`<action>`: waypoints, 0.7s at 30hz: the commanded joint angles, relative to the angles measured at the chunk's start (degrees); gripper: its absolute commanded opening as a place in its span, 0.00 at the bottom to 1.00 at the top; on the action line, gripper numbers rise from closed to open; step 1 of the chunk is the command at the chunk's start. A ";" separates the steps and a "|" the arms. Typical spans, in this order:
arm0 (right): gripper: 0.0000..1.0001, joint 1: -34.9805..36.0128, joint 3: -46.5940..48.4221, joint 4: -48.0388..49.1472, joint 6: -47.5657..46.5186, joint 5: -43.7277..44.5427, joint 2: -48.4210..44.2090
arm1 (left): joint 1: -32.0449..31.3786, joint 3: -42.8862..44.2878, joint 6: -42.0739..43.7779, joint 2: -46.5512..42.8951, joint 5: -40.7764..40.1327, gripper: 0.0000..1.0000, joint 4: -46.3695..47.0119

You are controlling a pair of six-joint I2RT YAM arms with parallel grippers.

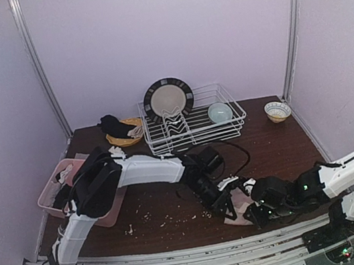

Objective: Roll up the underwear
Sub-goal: Roll the underwear at the center of the board.

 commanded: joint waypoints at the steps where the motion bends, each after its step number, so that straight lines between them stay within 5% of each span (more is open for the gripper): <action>1: 0.10 -1.07 -2.78 -0.51 4.96 2.13 0.35 | 0.64 -0.88 -0.89 1.35 -3.18 0.04 -0.58; 4: 0.03 -1.74 -4.66 0.86 7.29 0.87 0.49 | 0.66 -1.84 -0.90 0.12 -3.68 0.19 0.13; 10: 0.00 -2.87 -7.25 3.01 10.82 -1.14 0.93 | 0.66 -5.10 -0.19 -3.23 -4.83 0.33 2.10; 14: 0.00 -3.44 -8.79 5.07 12.87 -2.53 1.48 | 0.66 -8.71 -0.38 -6.29 -7.42 0.53 4.45; 16: 0.00 -3.56 -9.74 6.27 14.00 -2.81 1.50 | 0.66 -10.85 -0.71 -8.00 -9.10 0.72 5.99; 21: 0.00 -4.71 -12.08 10.07 16.92 -5.55 1.88 | 0.74 -17.48 -1.95 -12.99 -14.41 0.90 11.52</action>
